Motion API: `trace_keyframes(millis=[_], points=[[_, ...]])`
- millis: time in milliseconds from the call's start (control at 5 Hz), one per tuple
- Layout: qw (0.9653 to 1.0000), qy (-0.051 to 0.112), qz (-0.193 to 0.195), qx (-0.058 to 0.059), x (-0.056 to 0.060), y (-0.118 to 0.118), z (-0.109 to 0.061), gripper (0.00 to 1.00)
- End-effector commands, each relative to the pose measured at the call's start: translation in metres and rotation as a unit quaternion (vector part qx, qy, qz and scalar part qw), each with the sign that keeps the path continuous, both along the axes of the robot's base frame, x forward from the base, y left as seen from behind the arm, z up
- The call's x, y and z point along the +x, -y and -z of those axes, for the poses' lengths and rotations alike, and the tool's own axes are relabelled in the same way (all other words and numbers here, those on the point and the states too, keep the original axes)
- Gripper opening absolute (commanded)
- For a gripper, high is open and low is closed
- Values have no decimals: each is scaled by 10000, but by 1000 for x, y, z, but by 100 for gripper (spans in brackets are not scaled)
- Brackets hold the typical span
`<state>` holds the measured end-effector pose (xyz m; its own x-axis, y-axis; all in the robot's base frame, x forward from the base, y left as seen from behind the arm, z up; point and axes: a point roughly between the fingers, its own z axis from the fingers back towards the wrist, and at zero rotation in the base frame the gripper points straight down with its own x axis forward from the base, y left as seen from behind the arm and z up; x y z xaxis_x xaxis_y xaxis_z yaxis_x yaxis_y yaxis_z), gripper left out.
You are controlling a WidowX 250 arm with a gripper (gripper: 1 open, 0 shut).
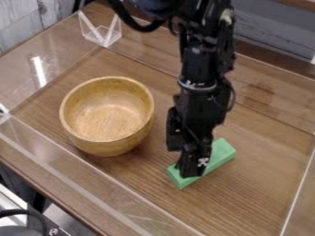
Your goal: Put the green block in the brown bowl
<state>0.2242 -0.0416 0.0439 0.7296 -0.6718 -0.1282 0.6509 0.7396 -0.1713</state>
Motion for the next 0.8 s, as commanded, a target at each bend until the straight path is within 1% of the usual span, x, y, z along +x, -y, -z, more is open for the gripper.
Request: trace_keyframes(millis=[0,200,400,600], points=[[9997,189,136,-3,5,0,2,100],[9996,221,166,-11,5,-1,8,100],[9997,216,144,-34,4,0,9,0],[9999,117,62,-85,0,-1,5,0]])
